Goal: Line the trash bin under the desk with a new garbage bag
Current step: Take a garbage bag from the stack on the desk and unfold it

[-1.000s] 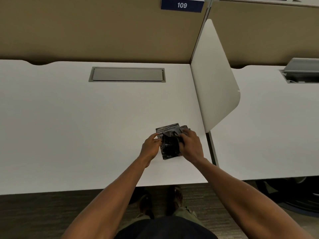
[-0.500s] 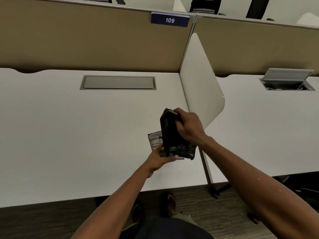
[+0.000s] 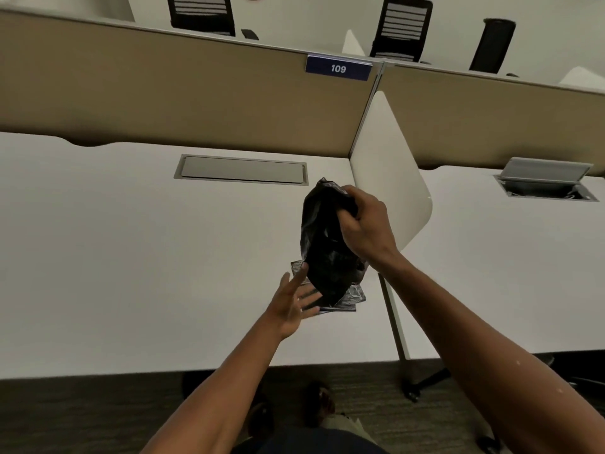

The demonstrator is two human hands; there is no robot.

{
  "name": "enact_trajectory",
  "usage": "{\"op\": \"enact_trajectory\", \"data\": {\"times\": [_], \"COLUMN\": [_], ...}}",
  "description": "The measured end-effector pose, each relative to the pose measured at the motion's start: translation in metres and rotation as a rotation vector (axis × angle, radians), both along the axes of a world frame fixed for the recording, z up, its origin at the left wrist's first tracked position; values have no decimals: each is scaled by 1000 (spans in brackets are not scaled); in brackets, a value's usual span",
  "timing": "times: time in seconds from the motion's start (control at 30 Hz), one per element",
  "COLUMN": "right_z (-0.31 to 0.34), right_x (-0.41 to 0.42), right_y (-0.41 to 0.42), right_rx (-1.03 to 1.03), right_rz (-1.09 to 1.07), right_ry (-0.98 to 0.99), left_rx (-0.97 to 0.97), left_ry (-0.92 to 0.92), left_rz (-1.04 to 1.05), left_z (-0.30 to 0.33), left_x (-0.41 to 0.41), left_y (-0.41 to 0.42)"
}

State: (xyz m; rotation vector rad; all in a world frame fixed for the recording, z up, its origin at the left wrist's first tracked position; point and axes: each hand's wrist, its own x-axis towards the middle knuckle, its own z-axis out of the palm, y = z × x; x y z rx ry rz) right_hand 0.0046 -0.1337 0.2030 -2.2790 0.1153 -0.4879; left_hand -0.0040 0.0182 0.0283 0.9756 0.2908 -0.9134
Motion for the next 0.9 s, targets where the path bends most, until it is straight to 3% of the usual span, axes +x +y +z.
{"op": "enact_trajectory", "data": {"times": [0.13, 0.33, 0.63, 0.9], "right_z": [20, 46, 64, 81], "right_x": [-6, -12, -41, -85], "right_y": [13, 17, 9, -9], "right_rx": [105, 171, 381, 640], "right_rz": [39, 47, -58, -95], "right_ry": [19, -16, -54, -26], "left_rx": [-201, -304, -212, -243], "left_ry": [-85, -215, -274, -272], "left_rz": [6, 139, 481, 466], "left_z": [17, 43, 79, 70], "left_x": [0, 6, -3, -70], "left_y": [13, 37, 74, 100]}}
